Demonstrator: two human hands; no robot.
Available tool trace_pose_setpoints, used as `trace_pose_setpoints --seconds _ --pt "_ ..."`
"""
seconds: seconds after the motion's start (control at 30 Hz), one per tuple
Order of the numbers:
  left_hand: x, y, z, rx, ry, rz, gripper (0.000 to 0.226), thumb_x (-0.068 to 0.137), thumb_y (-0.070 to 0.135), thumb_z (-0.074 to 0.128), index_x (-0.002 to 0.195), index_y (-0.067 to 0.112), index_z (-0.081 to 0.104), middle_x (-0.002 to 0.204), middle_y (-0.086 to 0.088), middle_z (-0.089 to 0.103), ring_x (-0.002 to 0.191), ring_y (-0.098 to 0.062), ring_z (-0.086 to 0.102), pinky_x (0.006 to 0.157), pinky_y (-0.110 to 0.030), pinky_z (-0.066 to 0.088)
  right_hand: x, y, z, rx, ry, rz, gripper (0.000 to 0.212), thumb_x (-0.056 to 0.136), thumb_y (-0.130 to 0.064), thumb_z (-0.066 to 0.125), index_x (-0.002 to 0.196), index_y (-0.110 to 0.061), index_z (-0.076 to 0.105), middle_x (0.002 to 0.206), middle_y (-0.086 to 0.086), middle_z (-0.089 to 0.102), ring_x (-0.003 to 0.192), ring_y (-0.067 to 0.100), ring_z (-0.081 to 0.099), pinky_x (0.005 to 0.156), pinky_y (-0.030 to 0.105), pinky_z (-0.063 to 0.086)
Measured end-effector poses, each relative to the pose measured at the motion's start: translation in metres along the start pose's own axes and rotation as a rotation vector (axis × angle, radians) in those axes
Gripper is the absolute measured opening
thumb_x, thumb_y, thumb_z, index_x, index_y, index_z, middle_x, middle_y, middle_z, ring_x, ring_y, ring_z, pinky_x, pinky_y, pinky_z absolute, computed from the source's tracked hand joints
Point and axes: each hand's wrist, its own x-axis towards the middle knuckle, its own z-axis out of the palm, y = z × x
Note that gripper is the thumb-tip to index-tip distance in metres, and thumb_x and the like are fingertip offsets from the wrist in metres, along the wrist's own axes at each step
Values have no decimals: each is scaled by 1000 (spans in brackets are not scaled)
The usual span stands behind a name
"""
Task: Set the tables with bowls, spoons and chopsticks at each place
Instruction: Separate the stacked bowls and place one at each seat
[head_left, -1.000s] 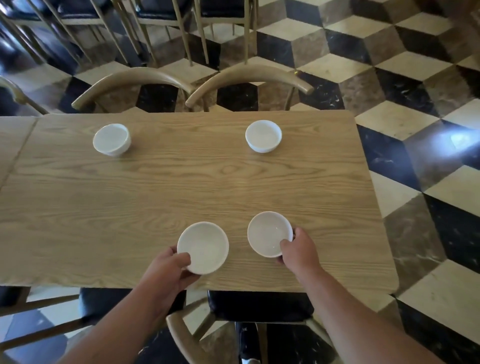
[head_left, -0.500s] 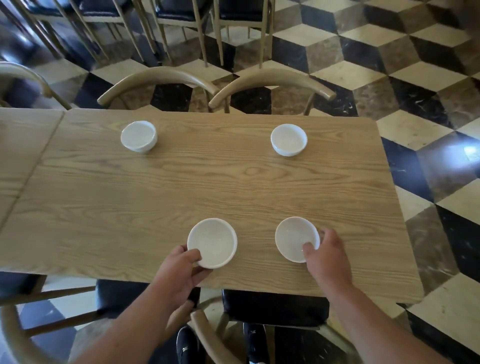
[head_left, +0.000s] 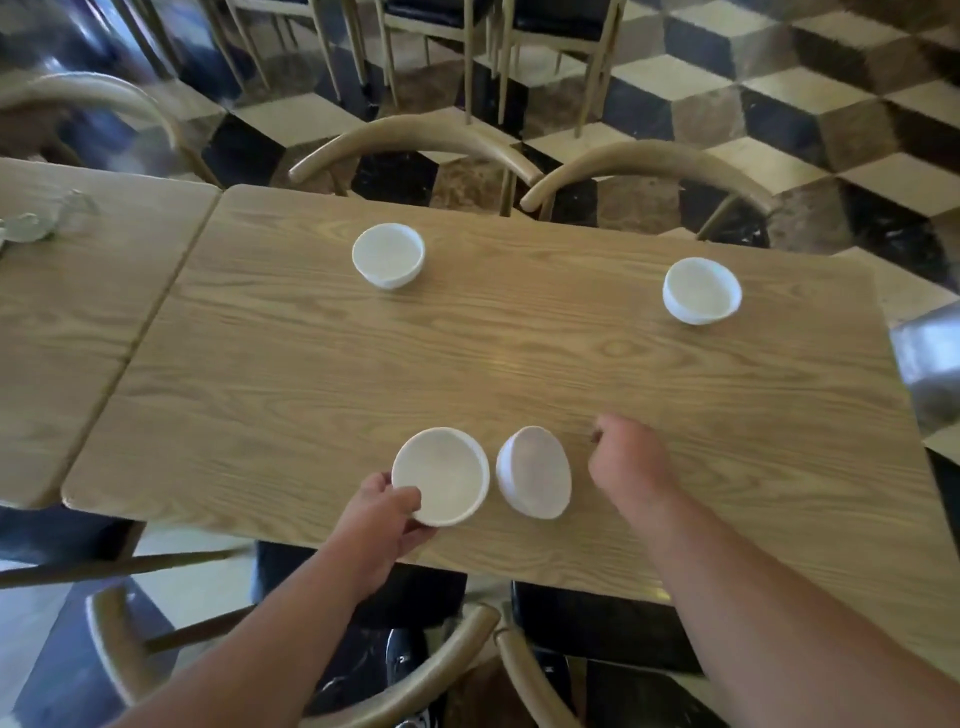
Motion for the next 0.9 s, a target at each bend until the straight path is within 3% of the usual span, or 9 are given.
trace_pose_setpoints --seconds 0.13,0.2,0.33,0.47,0.53,0.63,0.8,0.9 --pt "9 -12 13 38 -35 -23 44 97 -7 53 138 9 53 136 -20 62 118 -39 70 78 -43 67 -7 -2 17 379 -127 51 31 101 -32 58 128 -20 67 125 8 72 108 30 67 81 32 47" --pt "12 -15 19 71 -36 -20 43 97 -6 53 137 9 53 136 -20 62 118 -38 70 80 -45 66 -9 -6 28 472 -171 58 31 99 -37 60 126 -22 67 120 6 73 104 29 68 84 36 54" --pt "10 -10 22 80 -21 -13 41 97 -5 54 135 8 53 136 -20 61 120 -38 69 86 -48 66 -16 6 43 482 -152 96 24 93 -16 62 116 -20 70 112 5 74 102 31 71 87 45 60" --pt "-5 -4 34 98 -50 10 38 98 -6 54 135 6 53 134 -20 61 119 -39 69 71 -38 67 -21 49 32 730 -64 227 12 94 -12 63 94 -23 64 92 3 71 78 32 75 69 55 65" --pt "-15 -2 51 105 -86 19 35 99 -6 52 131 6 54 131 -19 61 116 -38 69 68 -37 66 -25 83 18 860 14 337 14 97 -9 62 99 -22 59 95 7 69 68 34 76 60 53 66" --pt "-23 -8 89 115 -138 12 36 99 -7 51 133 7 53 130 -21 62 112 -38 69 75 -40 63 -28 134 -1 931 85 427 18 99 -7 59 113 -17 55 109 17 70 57 31 73 46 37 62" --pt "-26 -26 156 129 -180 11 37 98 -7 52 132 7 54 135 -22 63 121 -41 68 74 -41 63 -27 185 -13 960 114 483 23 98 -8 59 119 -17 56 106 19 72 72 42 78 58 49 67" --pt "-33 -34 185 133 -218 6 31 99 -8 52 124 9 55 133 -21 62 121 -41 68 78 -42 62 -24 202 -15 964 125 464 22 98 -9 59 116 -20 53 106 18 73 66 36 77 57 45 67"
